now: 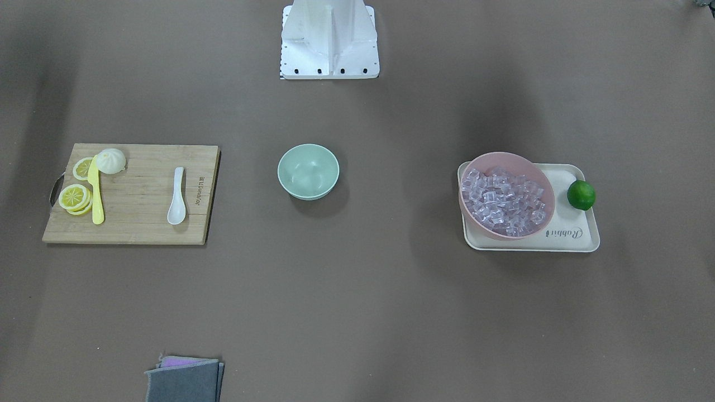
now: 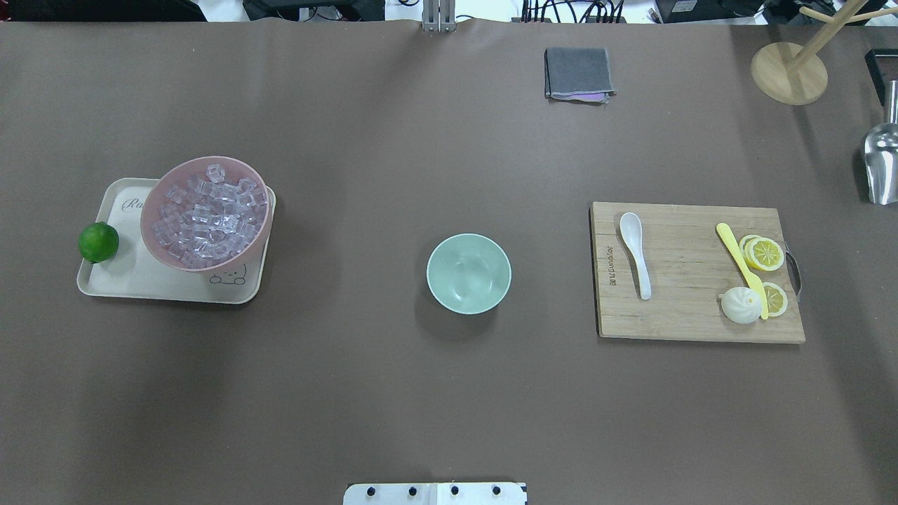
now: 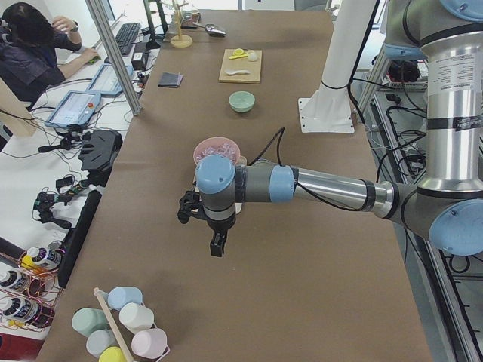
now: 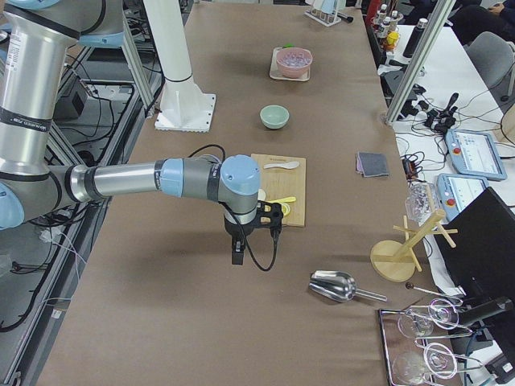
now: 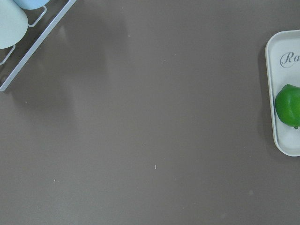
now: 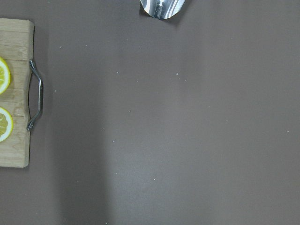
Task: Put spoon and ice into bowl
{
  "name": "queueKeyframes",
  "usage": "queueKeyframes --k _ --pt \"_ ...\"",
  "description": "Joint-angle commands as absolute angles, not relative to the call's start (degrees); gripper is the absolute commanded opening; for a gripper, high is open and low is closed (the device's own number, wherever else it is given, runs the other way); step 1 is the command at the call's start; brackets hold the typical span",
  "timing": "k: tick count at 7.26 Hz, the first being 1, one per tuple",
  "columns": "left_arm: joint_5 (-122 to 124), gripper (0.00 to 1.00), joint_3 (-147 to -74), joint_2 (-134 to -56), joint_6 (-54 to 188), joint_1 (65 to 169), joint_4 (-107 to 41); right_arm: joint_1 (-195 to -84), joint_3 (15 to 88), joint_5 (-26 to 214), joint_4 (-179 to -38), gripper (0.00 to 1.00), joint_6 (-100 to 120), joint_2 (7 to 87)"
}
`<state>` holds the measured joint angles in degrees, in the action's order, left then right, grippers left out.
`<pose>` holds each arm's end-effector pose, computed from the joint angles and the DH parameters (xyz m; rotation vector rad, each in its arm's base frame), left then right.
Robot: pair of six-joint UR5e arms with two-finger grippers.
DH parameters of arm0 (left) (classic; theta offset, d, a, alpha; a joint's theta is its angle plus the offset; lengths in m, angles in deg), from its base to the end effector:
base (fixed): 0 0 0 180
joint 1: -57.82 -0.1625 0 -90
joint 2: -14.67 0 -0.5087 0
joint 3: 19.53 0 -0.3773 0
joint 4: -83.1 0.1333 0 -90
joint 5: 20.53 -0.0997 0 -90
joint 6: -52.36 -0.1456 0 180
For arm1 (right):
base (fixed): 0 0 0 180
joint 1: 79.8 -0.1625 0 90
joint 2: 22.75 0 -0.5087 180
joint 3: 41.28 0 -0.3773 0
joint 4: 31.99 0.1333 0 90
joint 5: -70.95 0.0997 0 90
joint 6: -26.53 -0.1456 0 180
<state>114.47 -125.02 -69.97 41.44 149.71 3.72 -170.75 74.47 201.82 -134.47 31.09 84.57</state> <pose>-0.0443 -0.4215 0.7064 0.0796 0.7821 0.1461 0.0432 -0.3128 0.7097 -0.0333 -0.7155 -0.0351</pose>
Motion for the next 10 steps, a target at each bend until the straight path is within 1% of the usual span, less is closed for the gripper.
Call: queueKeyframes --k 1,4,6,8,9,10 --pt "114.47 0.98 -125.44 -69.97 41.37 149.23 3.65 -170.68 74.47 201.82 -134.47 1.0 31.1 84.57" --pt "114.47 0.98 -126.58 -70.06 41.46 149.31 3.65 -170.77 75.43 201.82 -134.39 1.0 31.18 83.87" --pt "114.56 0.98 -128.32 -71.02 41.63 149.31 3.13 -170.68 79.63 201.82 -134.3 1.0 31.1 83.52" --pt "114.56 0.98 -128.08 -71.11 41.72 149.31 -7.53 -170.77 80.35 201.82 -133.08 1.0 30.83 79.67" --pt "114.56 0.98 -126.16 -71.64 41.81 149.4 -14.73 -170.68 80.96 201.47 -130.81 1.0 30.57 79.21" --pt "114.82 0.98 -122.31 -73.47 41.98 149.4 -22.9 -170.68 80.36 201.29 -125.39 1.0 30.48 78.34"
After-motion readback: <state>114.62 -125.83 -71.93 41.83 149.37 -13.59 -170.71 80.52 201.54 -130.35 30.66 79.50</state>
